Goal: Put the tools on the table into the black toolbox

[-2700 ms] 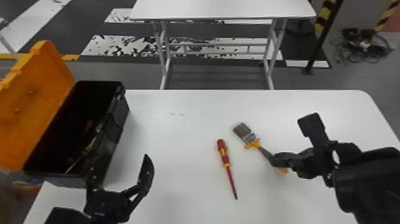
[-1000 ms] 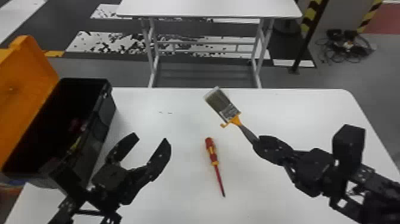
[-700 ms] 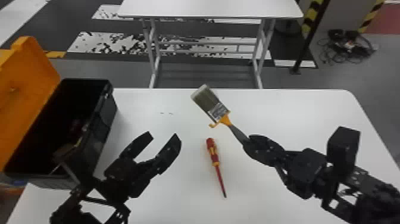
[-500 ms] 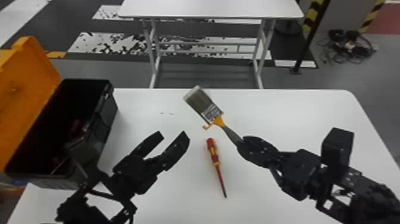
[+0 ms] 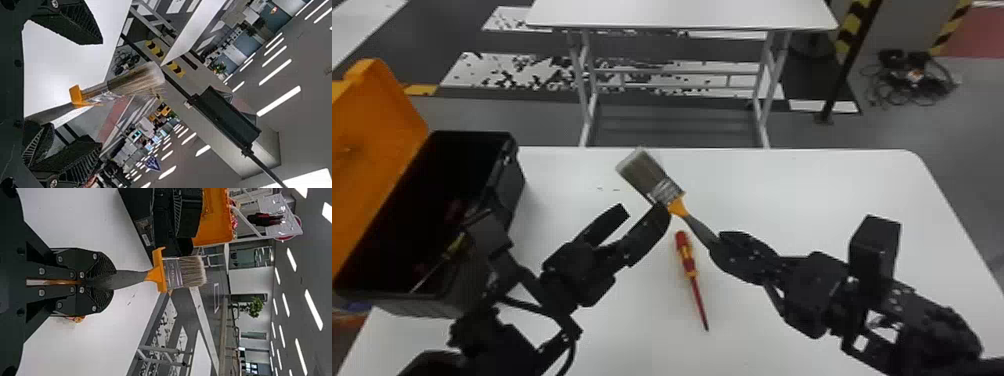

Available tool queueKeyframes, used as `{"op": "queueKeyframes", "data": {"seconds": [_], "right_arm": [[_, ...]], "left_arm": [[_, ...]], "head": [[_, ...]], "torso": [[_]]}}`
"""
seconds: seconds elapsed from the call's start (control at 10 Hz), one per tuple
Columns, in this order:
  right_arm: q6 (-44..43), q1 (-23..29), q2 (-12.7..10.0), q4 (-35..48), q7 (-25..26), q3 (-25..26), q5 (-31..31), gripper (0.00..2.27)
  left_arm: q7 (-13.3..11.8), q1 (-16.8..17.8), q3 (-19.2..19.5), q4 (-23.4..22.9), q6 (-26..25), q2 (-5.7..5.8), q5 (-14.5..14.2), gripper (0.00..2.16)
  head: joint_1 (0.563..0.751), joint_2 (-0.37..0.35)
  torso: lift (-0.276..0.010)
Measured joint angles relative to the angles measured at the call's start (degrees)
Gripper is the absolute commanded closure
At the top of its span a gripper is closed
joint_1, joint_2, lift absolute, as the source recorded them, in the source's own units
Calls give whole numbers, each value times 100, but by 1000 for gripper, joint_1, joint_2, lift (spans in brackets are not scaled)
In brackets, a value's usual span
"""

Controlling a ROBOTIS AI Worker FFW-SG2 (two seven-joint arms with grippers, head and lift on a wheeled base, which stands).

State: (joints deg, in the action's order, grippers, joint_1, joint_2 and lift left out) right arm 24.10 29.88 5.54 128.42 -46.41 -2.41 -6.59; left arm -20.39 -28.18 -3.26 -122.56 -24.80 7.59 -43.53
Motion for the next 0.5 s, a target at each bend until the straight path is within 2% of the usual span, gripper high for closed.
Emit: {"op": "queueKeyframes", "data": {"seconds": [0.2, 0.5], "right_arm": [[54, 0, -50, -2, 0, -105, -7, 2243], [80, -19, -143, -2, 9, -193, -41, 2243]], "left_arm": [[1, 112, -104, 47, 5, -91, 4, 76], [28, 214, -240, 274, 53, -126, 26, 117]], "head": [[695, -6], [695, -6]], "torso": [[-75], [-75]]}}
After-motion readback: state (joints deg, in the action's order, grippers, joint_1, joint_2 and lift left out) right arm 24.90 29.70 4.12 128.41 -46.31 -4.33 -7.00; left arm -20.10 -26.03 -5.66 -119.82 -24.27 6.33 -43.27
